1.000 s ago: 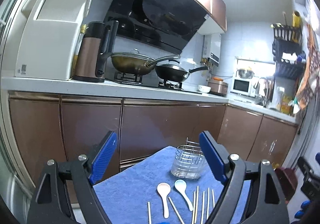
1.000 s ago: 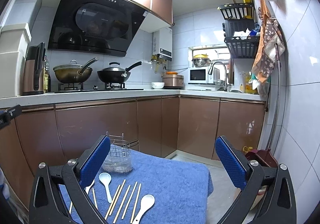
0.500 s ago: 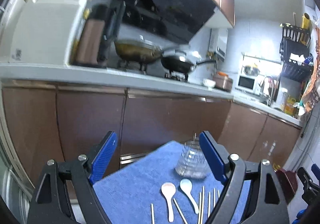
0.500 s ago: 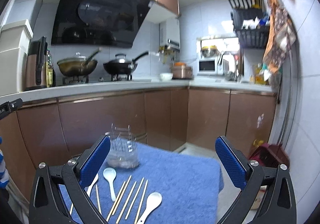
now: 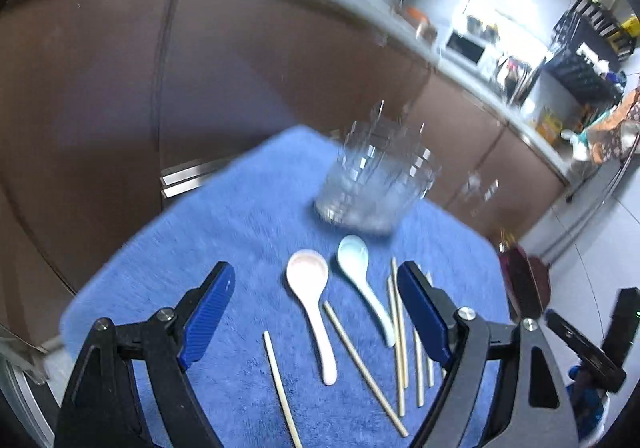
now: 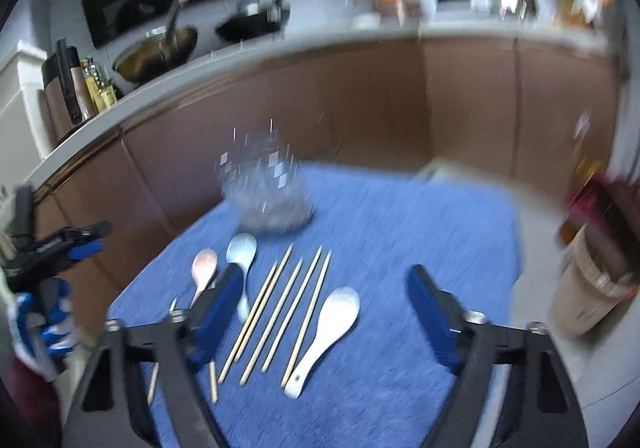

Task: Organize utensils
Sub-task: 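Grasp the pink spoon with the left tool while the right tool grasps the white spoon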

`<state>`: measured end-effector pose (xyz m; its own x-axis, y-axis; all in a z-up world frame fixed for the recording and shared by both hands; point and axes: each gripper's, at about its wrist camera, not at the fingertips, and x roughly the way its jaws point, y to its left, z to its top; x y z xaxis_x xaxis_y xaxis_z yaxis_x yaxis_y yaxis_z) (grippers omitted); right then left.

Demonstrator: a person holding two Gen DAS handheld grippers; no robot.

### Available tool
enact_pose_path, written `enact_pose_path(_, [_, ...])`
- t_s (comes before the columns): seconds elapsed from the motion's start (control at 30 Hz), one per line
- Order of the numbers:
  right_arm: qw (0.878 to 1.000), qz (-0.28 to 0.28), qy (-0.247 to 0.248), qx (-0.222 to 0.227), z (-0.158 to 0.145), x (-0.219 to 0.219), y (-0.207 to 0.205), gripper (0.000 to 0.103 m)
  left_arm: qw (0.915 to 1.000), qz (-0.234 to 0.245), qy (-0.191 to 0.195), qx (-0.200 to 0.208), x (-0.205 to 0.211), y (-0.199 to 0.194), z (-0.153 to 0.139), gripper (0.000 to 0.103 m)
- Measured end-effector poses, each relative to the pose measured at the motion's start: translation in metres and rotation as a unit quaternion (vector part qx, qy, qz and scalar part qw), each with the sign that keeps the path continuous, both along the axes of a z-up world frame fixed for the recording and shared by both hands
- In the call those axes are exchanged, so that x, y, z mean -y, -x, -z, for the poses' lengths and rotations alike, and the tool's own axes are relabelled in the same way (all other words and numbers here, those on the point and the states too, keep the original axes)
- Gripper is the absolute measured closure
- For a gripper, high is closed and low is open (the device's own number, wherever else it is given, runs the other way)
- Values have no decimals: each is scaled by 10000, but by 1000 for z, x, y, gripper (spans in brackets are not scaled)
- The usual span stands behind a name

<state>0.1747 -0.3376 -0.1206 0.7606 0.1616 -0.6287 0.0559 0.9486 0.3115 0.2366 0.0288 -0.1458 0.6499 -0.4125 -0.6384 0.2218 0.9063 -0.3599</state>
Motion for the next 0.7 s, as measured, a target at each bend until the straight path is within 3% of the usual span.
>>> enact_pose_path(0.23, [9932,-582,-520,-867,65,7,-58,67,9971,295,-135,-694,13,-52,48,24])
enact_pose_path(0.37, [9879,-696,-649,-1221,88,12,-78,69,9940,406,-236,-986,16,-77,69,25])
enact_pose_path(0.7, [9789,-997,-817,-1588,127,22,-100,71,9867,709,-499,-1375,32,-113,99,42])
